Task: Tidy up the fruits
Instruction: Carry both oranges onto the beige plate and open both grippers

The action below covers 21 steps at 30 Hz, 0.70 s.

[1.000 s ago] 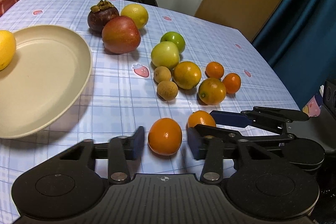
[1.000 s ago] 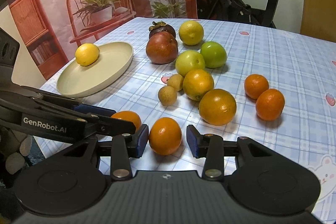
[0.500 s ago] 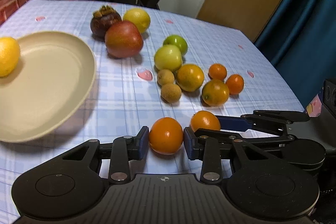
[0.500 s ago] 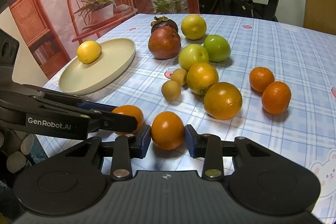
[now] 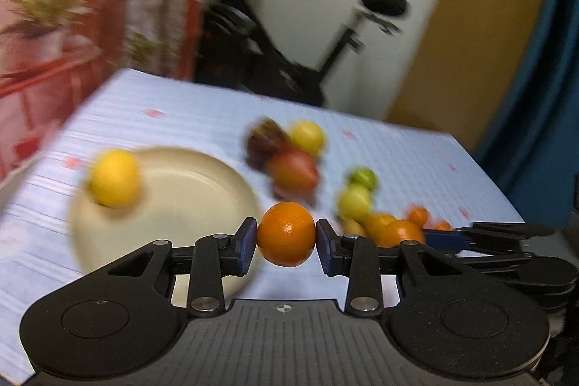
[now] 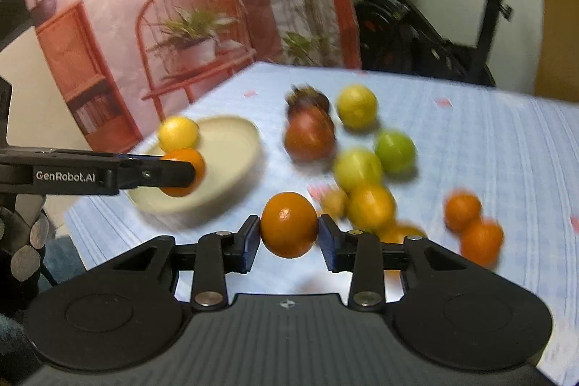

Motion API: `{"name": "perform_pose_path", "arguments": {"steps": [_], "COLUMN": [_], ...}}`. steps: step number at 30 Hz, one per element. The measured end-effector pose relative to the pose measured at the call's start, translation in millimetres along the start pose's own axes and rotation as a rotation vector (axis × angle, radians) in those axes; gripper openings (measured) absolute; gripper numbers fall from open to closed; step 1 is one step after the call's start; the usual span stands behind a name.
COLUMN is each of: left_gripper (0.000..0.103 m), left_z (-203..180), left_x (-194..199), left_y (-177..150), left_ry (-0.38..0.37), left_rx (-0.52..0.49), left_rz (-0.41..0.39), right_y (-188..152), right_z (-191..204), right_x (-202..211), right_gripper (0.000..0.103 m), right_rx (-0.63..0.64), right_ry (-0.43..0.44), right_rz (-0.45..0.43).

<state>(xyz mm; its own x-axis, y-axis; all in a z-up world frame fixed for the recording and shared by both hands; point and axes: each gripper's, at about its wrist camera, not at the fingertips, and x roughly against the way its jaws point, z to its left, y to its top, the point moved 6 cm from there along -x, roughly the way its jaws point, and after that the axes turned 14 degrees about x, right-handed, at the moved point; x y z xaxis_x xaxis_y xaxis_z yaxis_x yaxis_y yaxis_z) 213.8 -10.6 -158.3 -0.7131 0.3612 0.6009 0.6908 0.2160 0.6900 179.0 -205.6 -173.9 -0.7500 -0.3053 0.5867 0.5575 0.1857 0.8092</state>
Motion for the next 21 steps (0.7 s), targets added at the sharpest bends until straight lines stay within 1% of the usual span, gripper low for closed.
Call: {"name": "perform_pose_path", "arguments": {"steps": [3, 5, 8, 11, 16, 21], "left_gripper": [0.038, 0.038, 0.038, 0.038, 0.038, 0.038], "left_z": [29.4, 45.4, 65.8, 82.4, 101.9, 108.5], "left_x": [4.1, 1.8, -9.3, -21.0, -25.4, -34.0], "left_y": [16.6, 23.0, 29.4, 34.7, 37.1, 36.2], "left_ry": [0.061, 0.098, 0.155, 0.201, 0.241, 0.271], "left_rx": [0.035, 0.049, 0.049, 0.068, 0.085, 0.072], "left_rz": [-0.042, -0.053, -0.045, -0.034, -0.023, -0.017], "right_y": [27.4, 45.9, 69.4, 87.1, 97.4, 103.6], "right_z": [8.5, 16.8, 28.3, 38.4, 56.0, 60.2], "right_x": [-14.7, -33.2, -68.6, -109.5, -168.2, -206.5], "right_gripper": [0.037, 0.037, 0.037, 0.037, 0.037, 0.037], "right_rx": [0.05, 0.09, 0.13, 0.141, 0.19, 0.201], "right_ry": [0.03, 0.052, 0.086, 0.109, 0.125, 0.122], "right_rz": [-0.023, -0.027, -0.018, 0.005, 0.067, 0.096]}}
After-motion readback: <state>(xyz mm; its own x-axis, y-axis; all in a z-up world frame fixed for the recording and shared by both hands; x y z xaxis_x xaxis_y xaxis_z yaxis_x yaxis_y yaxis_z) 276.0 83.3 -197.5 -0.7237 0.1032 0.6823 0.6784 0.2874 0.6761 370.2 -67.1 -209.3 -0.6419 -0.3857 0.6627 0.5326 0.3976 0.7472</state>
